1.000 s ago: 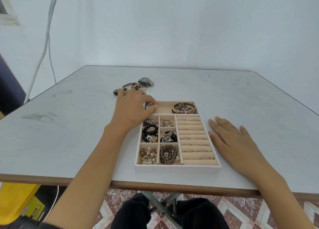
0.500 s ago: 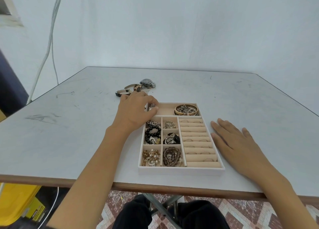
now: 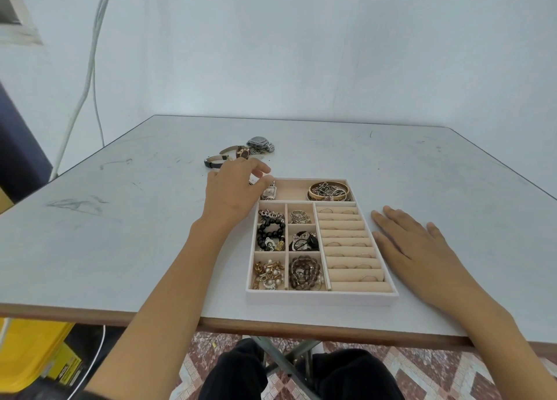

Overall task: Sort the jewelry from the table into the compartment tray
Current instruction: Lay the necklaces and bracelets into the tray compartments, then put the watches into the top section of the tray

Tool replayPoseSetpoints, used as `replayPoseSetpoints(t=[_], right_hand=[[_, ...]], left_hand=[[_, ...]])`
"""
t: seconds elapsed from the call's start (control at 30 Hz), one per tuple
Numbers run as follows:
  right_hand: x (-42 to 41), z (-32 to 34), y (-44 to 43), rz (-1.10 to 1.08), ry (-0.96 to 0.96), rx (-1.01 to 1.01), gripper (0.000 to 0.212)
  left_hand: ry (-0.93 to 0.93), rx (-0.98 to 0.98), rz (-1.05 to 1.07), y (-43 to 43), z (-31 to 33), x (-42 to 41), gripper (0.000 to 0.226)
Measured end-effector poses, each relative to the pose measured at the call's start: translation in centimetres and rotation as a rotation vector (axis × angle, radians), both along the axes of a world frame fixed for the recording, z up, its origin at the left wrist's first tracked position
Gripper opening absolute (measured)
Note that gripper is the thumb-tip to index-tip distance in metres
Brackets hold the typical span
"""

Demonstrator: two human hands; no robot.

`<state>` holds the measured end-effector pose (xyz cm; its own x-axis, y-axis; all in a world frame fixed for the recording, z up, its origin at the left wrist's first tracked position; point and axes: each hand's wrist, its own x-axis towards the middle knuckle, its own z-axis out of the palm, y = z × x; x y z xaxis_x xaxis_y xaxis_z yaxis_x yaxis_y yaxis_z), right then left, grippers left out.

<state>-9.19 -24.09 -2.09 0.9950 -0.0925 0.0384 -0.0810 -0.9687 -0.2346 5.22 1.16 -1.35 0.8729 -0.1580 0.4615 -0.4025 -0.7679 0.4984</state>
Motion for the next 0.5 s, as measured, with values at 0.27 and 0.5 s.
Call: replayPoseSetpoints(t=[0.27,0.5], right_hand=[[-0.06,0.05,0.06,0.002,0.001,0.002,0.053],[-0.09,0.99,0.0,0.024,0.031,-0.023,0.052]], left_hand=[[0.048,-0.028,-0.012,0.01,-0.01,-0.07,0.016],[0.064,-0.042,-0.028,0.61,0.24,0.26,0.015]])
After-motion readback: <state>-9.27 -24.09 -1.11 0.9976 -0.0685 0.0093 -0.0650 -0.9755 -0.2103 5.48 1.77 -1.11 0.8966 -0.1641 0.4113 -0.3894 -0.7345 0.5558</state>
